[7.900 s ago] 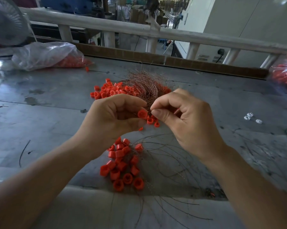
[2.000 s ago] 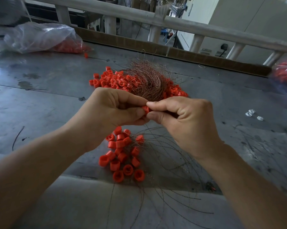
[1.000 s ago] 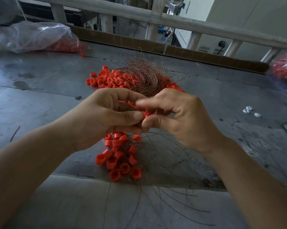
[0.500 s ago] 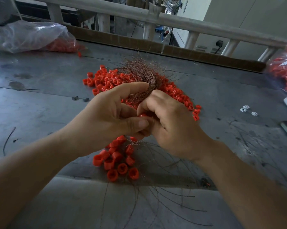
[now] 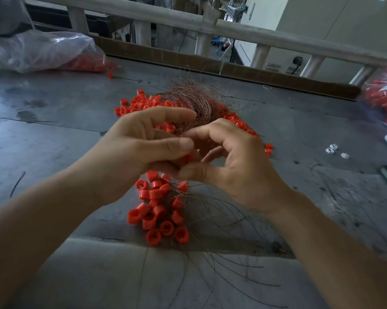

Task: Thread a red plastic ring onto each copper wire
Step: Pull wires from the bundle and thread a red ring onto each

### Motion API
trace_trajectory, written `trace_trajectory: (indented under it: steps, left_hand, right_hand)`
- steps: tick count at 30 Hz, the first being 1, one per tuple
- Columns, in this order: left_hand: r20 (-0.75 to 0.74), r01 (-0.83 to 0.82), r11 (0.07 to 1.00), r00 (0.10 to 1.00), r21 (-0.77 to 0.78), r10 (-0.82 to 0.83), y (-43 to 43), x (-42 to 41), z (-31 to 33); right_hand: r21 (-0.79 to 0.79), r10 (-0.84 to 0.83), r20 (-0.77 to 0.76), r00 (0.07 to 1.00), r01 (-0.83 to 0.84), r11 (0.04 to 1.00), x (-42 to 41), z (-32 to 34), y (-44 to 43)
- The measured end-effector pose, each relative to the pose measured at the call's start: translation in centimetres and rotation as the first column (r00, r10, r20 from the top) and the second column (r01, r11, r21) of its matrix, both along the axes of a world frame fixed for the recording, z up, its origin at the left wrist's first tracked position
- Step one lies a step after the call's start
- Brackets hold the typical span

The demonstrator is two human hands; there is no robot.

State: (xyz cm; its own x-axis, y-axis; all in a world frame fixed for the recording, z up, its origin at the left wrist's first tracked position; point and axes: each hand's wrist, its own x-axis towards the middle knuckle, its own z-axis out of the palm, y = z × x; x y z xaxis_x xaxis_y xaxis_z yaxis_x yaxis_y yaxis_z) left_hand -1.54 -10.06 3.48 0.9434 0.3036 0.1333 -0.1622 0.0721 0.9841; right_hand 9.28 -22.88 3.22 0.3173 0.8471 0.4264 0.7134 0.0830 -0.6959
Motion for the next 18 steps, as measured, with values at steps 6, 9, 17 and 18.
trace_trajectory:
  steps: [6,9,17,18]
  left_hand:
    - [0.099,-0.007,0.989,0.995,-0.148,0.022,1.0,-0.1,0.4]
    - [0.114,-0.014,0.987,0.993,-0.161,0.032,1.3,-0.1,0.4]
    - [-0.018,-0.115,0.956,0.992,0.271,0.125,2.1,-0.6,0.5]
    - [-0.045,-0.122,0.937,0.989,0.329,0.144,2.2,-0.6,0.4]
  right_hand:
    - [0.013,-0.007,-0.103,0.995,0.009,1.000,0.2,0.3,-0.2]
    - [0.017,-0.059,-0.072,0.996,0.061,0.998,0.5,0.9,-0.6]
    - [-0.174,-0.099,0.087,0.991,0.113,0.978,0.9,1.5,-1.2]
    - [-0.222,-0.094,0.100,0.991,0.114,0.968,0.9,1.4,-1.1]
